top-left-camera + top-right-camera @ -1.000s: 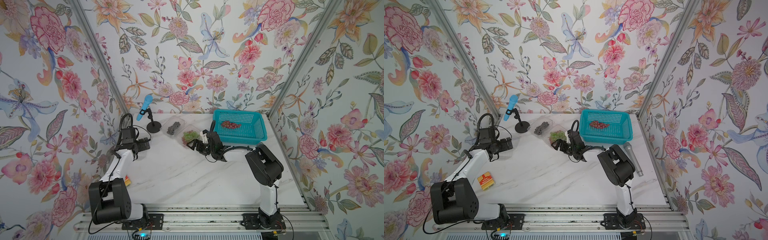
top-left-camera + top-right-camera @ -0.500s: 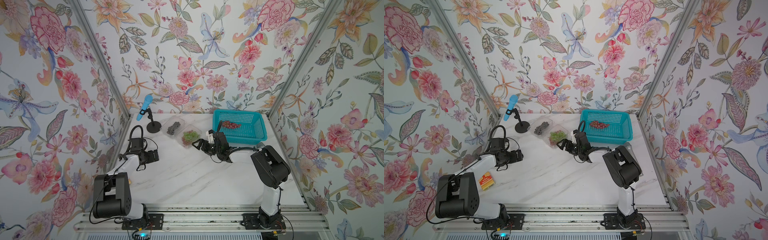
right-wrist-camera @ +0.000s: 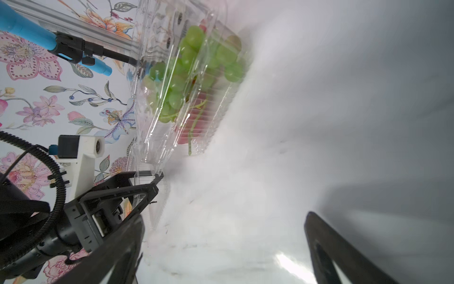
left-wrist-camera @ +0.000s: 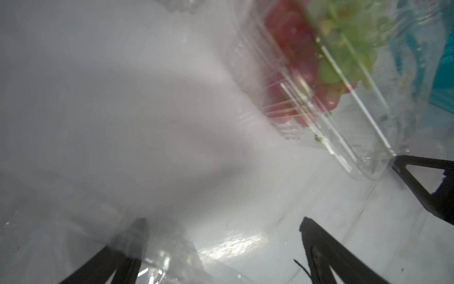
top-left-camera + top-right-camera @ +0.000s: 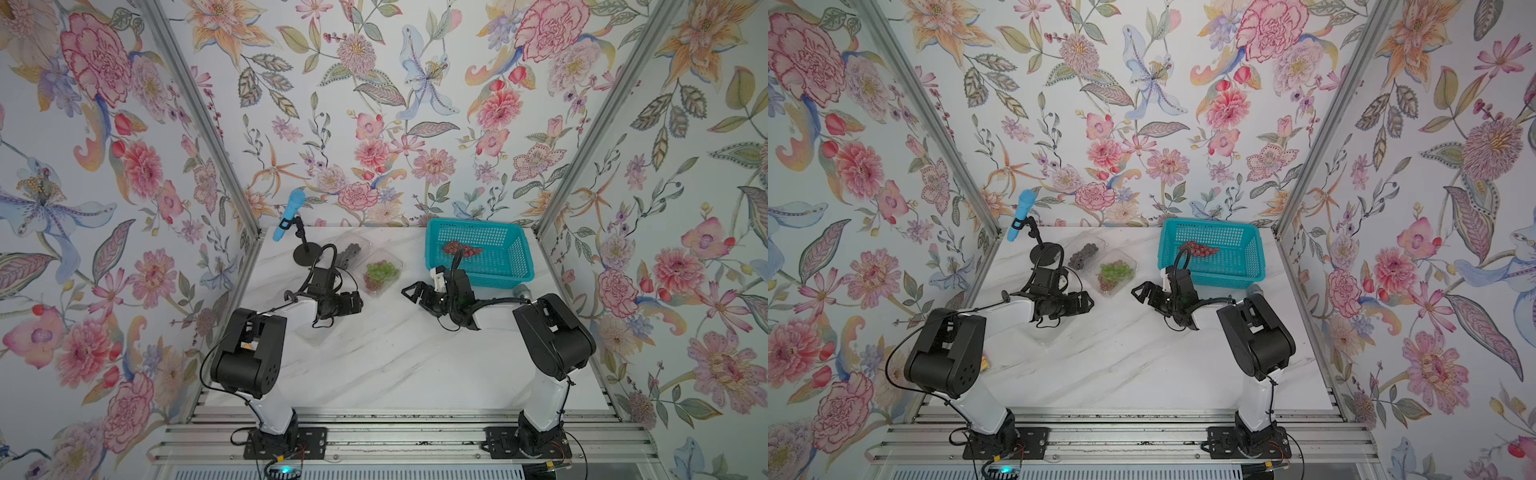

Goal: Pack grapes into containers
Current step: Move the packing box to the center of the board.

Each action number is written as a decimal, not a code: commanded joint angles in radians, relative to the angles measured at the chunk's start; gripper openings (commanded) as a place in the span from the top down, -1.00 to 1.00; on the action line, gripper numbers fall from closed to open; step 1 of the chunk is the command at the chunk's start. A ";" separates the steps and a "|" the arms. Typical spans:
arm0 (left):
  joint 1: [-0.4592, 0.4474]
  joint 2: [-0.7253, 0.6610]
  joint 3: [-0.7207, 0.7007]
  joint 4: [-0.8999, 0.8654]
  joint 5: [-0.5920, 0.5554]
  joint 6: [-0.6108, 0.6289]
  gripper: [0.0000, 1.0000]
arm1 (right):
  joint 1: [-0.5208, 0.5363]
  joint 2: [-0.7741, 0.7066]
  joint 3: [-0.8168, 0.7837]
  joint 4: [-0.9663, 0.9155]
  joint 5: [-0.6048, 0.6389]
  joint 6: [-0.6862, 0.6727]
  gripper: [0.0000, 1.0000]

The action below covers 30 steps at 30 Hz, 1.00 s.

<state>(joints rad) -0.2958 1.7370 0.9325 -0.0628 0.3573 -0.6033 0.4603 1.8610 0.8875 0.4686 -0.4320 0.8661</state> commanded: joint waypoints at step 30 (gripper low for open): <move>-0.183 0.167 0.229 0.123 0.013 -0.069 -0.99 | -0.105 -0.220 -0.090 -0.157 0.008 -0.127 -0.99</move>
<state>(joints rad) -0.4744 1.9076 1.1652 0.0715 0.3893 -0.7109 0.3592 1.6741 0.7963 0.3683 -0.4358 0.7757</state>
